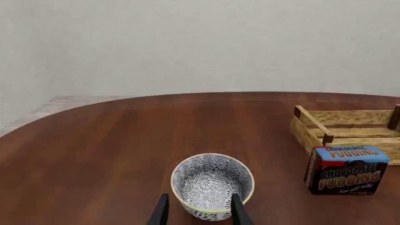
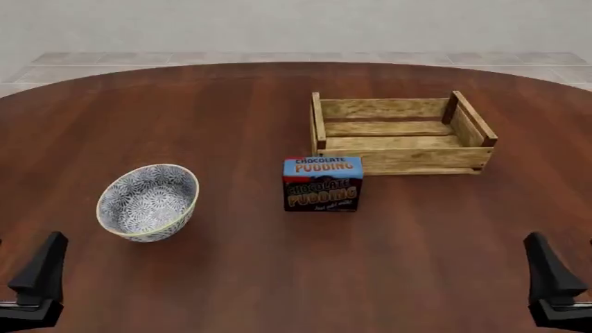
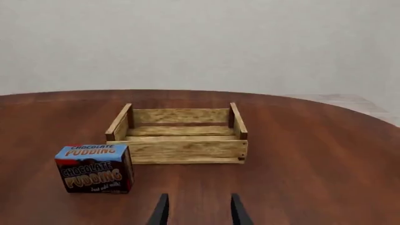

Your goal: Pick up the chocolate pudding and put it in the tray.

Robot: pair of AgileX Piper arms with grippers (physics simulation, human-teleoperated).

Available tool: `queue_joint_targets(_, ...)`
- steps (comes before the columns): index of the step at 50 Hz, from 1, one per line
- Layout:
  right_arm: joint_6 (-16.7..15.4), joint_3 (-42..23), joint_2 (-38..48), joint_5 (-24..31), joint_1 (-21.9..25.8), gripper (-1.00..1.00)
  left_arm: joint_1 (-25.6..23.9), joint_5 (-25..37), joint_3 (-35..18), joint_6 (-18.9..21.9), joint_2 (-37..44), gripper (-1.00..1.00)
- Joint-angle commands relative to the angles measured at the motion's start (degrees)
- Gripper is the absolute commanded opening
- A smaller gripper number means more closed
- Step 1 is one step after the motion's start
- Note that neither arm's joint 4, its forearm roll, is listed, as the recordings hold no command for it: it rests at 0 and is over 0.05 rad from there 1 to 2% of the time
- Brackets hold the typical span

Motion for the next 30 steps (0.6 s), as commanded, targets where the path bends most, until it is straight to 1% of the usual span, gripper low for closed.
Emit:
queue_joint_targets(1,0.13,-0.06,0.95,-0.47,0.76,1.0,0.0,0.0,0.0,0.0,0.0,1.0)
queue_joint_targets(8,-0.02,-0.3,1.29,-0.15,1.25,1.0,0.0,0.0,0.0,0.0,0.0,1.0)
queue_joint_targets(15,-0.35,-0.61,2.93,-1.41,1.47,1.0,0.0,0.0,0.0,0.0,0.0,1.0)
queue_joint_targets(16,-0.69,-0.85,4.29,-2.32,0.24,1.0,0.0,0.0,0.0,0.0,0.0,1.0)
queue_joint_targets(17,0.19,-1.1,5.39,-2.99,0.26,1.0,0.0,0.0,0.0,0.0,0.0,1.0)
queue_joint_targets(19,-0.56,-2.1,7.62,-3.96,0.28,1.0,0.0,0.0,0.0,0.0,0.0,1.0)
queue_joint_targets(21,-0.04,-3.33,10.83,-5.12,1.3,1.0,0.0,0.0,0.0,0.0,0.0,1.0)
queue_joint_targets(23,-2.52,-4.74,12.27,-5.13,0.81,1.0,0.0,0.0,0.0,0.0,0.0,1.0)
queue_joint_targets(24,-2.52,-4.74,12.3,-5.15,0.81,1.0,0.0,0.0,0.0,0.0,0.0,1.0)
queue_joint_targets(25,-3.78,-6.59,16.33,-6.17,-0.03,1.0,0.0,0.0,0.0,0.0,0.0,1.0)
queue_joint_targets(26,-3.78,-6.6,16.5,-6.34,-0.03,1.0,0.0,0.0,0.0,0.0,0.0,1.0)
queue_joint_targets(27,-3.21,-9.38,18.42,-5.08,2.75,1.0,0.0,0.0,0.0,0.0,0.0,1.0)
queue_joint_targets(28,-3.21,-9.41,18.44,-5.06,2.75,1.0,0.0,0.0,0.0,0.0,0.0,1.0)
queue_joint_targets(29,-4.43,-12.15,21.18,-4.3,3.77,1.0,0.0,0.0,0.0,0.0,0.0,1.0)
queue_joint_targets(30,-2.6,-13.33,20.4,-3.23,5.88,1.0,0.0,0.0,0.0,0.0,0.0,1.0)
